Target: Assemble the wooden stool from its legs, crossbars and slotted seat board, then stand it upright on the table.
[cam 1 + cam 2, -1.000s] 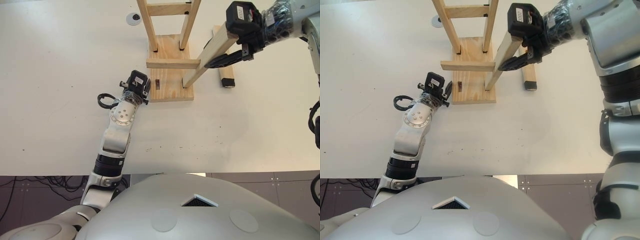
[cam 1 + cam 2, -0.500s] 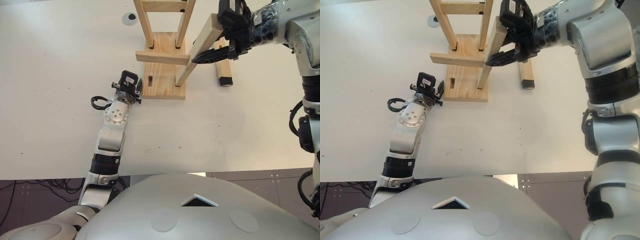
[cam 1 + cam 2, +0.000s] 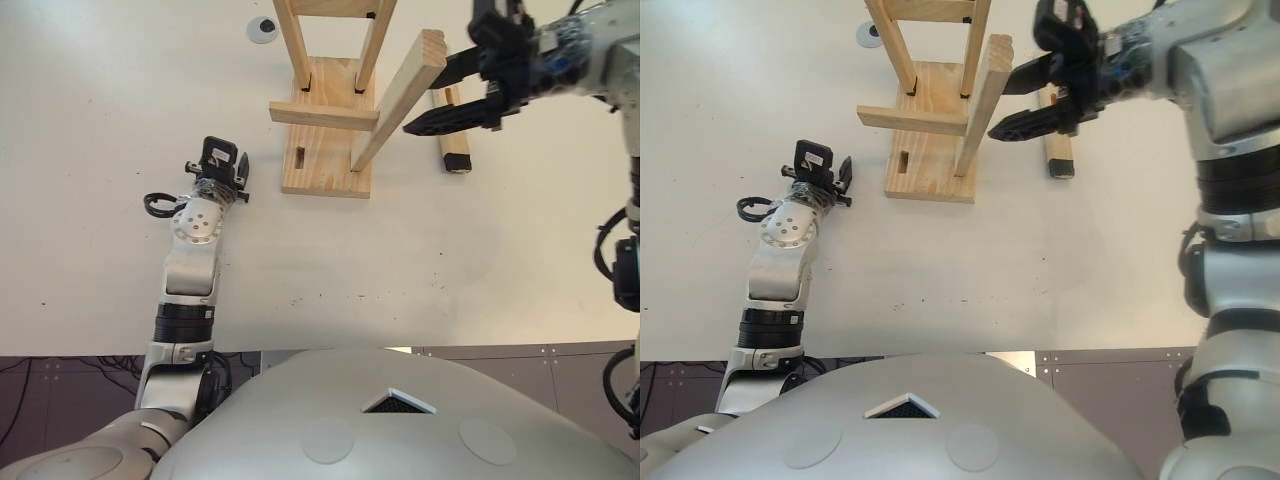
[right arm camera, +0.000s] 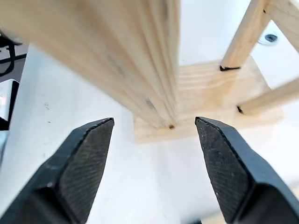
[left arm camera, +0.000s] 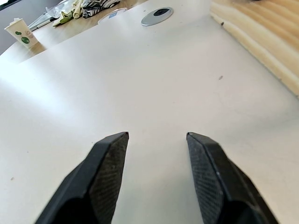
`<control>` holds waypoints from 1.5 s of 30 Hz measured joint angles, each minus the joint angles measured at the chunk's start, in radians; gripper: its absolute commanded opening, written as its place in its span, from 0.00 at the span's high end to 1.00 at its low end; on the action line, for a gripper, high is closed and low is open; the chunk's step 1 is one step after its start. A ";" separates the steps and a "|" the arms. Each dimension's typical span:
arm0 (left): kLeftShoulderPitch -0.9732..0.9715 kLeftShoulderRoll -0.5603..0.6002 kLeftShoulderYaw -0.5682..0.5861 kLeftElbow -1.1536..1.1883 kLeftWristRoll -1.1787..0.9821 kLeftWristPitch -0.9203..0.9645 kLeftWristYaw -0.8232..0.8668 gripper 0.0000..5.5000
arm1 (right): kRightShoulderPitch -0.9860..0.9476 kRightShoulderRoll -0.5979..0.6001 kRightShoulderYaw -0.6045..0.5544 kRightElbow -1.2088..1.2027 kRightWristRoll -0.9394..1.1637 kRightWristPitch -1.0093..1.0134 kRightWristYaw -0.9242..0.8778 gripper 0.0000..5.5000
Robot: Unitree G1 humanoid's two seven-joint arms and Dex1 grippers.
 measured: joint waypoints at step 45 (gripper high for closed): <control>-0.109 0.024 0.084 0.065 -0.027 -0.042 0.029 0.59 | 0.519 0.528 -0.364 0.147 -0.138 -0.198 -1.103 0.62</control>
